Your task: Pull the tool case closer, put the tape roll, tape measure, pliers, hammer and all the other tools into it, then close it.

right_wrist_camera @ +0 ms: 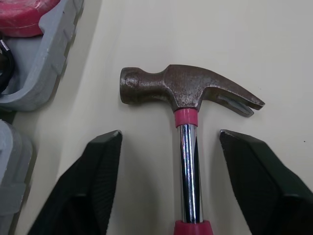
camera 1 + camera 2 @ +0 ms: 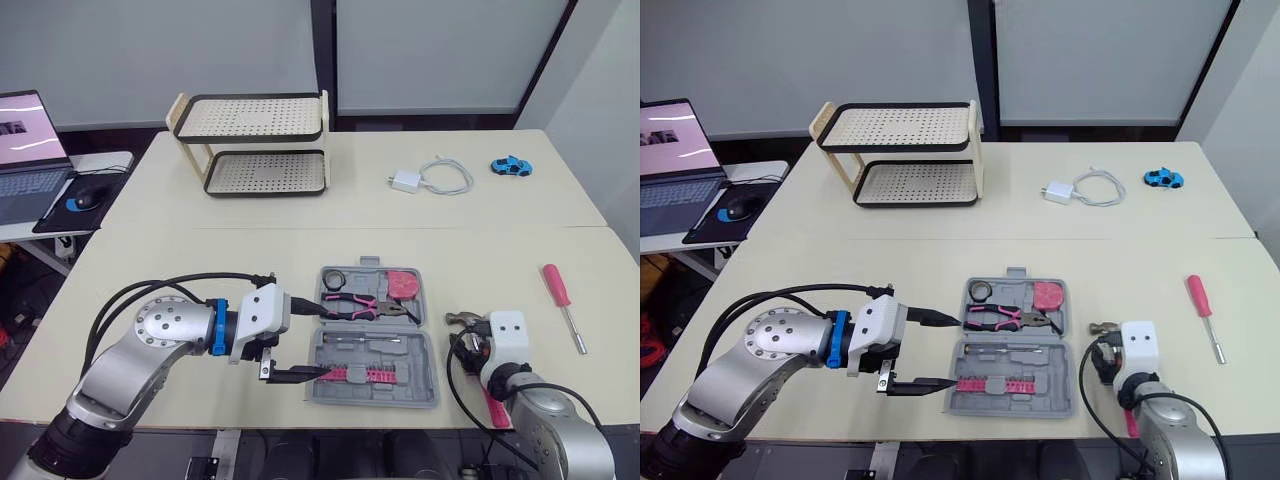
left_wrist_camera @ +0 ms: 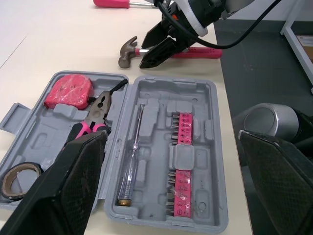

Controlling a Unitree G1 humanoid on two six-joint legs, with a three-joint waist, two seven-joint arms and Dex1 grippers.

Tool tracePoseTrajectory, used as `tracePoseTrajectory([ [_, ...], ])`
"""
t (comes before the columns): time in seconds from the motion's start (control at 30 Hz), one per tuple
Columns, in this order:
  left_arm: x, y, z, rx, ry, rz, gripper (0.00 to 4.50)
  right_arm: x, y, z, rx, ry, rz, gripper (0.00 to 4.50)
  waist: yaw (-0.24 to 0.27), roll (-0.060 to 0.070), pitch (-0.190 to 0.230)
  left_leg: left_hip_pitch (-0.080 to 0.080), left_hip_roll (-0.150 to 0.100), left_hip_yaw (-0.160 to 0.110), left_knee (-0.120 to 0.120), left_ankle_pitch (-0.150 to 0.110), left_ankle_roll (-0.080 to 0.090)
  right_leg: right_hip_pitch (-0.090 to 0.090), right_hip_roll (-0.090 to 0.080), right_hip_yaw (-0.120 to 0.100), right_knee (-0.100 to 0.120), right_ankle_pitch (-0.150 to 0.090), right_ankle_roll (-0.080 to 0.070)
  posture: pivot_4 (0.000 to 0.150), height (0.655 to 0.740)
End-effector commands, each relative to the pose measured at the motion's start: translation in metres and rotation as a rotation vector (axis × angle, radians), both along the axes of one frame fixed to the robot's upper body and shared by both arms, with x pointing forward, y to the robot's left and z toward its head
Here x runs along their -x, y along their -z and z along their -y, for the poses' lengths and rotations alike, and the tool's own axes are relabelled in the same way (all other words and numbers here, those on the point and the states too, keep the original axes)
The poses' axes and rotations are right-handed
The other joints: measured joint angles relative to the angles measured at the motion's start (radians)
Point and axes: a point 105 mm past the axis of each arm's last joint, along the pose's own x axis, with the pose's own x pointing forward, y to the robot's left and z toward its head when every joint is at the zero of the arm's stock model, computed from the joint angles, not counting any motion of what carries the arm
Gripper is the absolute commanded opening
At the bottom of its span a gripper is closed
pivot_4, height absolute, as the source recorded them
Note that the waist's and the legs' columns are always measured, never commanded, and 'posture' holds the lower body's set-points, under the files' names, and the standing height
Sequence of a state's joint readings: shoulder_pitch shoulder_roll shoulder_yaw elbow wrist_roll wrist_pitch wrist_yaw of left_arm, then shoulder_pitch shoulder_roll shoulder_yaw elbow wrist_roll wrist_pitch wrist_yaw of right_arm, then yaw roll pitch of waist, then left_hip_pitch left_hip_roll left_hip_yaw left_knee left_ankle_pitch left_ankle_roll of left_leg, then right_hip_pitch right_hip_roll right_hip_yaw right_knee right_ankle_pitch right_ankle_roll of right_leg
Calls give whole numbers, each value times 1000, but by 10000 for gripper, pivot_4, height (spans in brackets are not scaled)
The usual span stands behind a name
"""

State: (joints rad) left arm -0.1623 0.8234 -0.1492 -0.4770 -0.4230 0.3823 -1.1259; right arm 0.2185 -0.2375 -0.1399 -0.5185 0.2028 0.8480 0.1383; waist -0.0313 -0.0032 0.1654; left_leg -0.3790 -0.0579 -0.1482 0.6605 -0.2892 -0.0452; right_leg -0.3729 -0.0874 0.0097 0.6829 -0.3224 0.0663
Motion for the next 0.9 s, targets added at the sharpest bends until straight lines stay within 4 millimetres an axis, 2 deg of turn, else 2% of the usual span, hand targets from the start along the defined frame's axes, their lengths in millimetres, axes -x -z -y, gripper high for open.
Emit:
tracePoseTrajectory([
  [0.03, -2, -6, -3, -1, -7, 45, 45000, 3, -22, 3, -14, -10, 55, 44710, 0, 0, 0, 0, 0, 0, 0, 0, 0, 0, 0, 0, 0, 0, 0, 1500, 7318],
  [0.27, -4, -5, -5, 0, -18, 50, 45000, 12, -43, -4, -61, -105, 71, 44710, 0, 0, 0, 0, 0, 0, 0, 0, 0, 0, 0, 0, 0, 0, 0, 1500, 7318],
  [0.43, -5, -4, -6, 0, -26, 53, 45000, 17, -51, -3, -46, -188, 62, 44710, 0, 0, 0, 0, 0, 1, 0, 0, 0, 0, 0, 0, 0, 0, 0, 1500, 7318],
  [0.67, -8, -3, -8, 0, -35, 62, 45000, 23, -50, 7, -12, -244, 35, 44710, 1, 0, 0, 0, 0, 1, 0, 0, 0, 0, 0, 0, 0, 0, 0, 1500, 7318],
  [0.9, -7, -2, -8, 1, -37, 61, 45000, 20, -48, 13, 26, -256, 41, 44710, 1, 0, 0, 0, 0, 2, 0, 0, 0, 0, 0, 1, 0, 0, 1, 1500, 7318],
])
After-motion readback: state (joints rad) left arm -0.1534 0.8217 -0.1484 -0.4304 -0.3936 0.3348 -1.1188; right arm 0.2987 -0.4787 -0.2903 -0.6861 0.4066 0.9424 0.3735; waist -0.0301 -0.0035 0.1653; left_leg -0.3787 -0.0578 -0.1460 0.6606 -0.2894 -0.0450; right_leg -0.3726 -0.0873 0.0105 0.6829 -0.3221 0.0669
